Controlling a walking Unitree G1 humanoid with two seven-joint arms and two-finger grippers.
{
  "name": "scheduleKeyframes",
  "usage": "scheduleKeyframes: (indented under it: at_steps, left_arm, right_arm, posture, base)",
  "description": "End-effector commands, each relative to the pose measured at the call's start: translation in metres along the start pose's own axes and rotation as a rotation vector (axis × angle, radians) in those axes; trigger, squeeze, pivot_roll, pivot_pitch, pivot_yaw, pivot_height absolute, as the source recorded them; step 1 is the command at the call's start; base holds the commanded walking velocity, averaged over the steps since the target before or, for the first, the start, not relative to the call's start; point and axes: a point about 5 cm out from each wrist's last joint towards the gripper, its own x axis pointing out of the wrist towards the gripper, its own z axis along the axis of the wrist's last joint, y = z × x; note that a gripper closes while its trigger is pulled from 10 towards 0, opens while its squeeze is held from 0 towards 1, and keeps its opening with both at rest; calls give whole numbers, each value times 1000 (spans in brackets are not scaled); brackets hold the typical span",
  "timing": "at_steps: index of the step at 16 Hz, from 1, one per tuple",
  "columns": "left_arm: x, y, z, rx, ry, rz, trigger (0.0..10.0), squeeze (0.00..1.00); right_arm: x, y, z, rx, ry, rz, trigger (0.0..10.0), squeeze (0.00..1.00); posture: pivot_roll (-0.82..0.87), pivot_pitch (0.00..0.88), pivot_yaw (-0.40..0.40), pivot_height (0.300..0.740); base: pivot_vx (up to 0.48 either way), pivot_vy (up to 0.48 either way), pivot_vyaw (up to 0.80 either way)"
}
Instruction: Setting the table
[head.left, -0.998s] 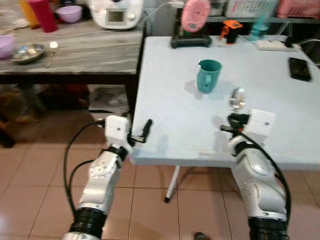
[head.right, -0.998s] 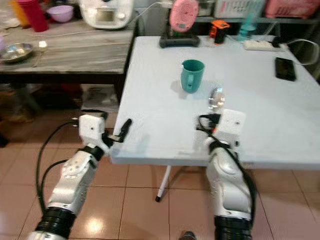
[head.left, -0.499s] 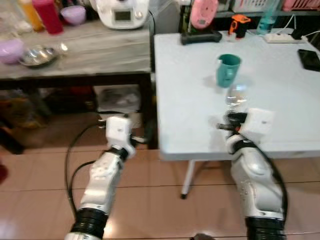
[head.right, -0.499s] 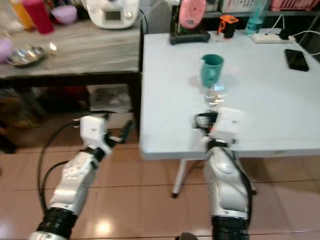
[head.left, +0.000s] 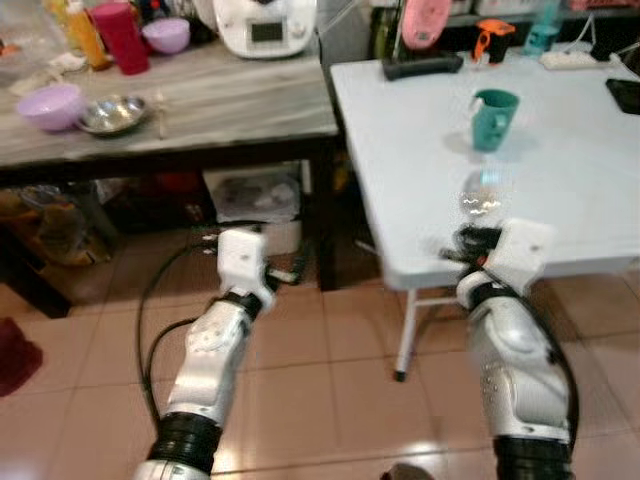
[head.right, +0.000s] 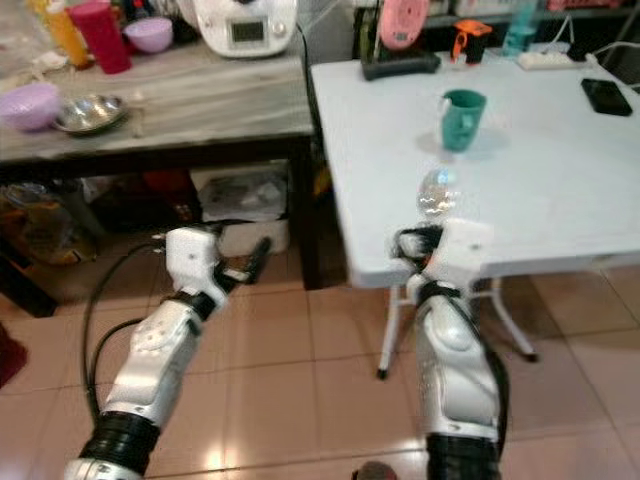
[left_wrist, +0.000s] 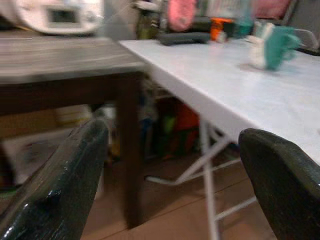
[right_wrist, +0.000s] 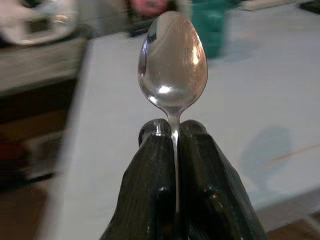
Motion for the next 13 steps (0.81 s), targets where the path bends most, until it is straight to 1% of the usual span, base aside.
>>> scheduleKeyframes:
  at_steps: [1, 11, 12, 13]
  left_arm:
    - [2, -6, -1, -1, 5, -14, 10000, 0]
    - [5, -9, 0, -5, -4, -15, 10000, 0]
    - [5, -10, 3, 5, -38, -16, 10000, 0]
    - [5, -11, 4, 6, -41, -20, 10000, 0]
  right_arm:
    - [0, -6, 4, -6, -18, -15, 10000, 0]
    - [3, -7, 7, -27, -34, -14, 10000, 0]
    - [3, -7, 8, -33, -37, -12, 10000, 0]
    - [3, -7, 8, -35, -38, -10, 10000, 0]
  posture:
    - [-298, 83, 68, 740]
    - [-301, 78, 67, 740]
    - [-301, 77, 66, 740]
    - [-301, 77, 66, 740]
  base:
    - [0, 476, 0]
    - [0, 476, 0]
    - [0, 0, 0]
    - [0, 0, 0]
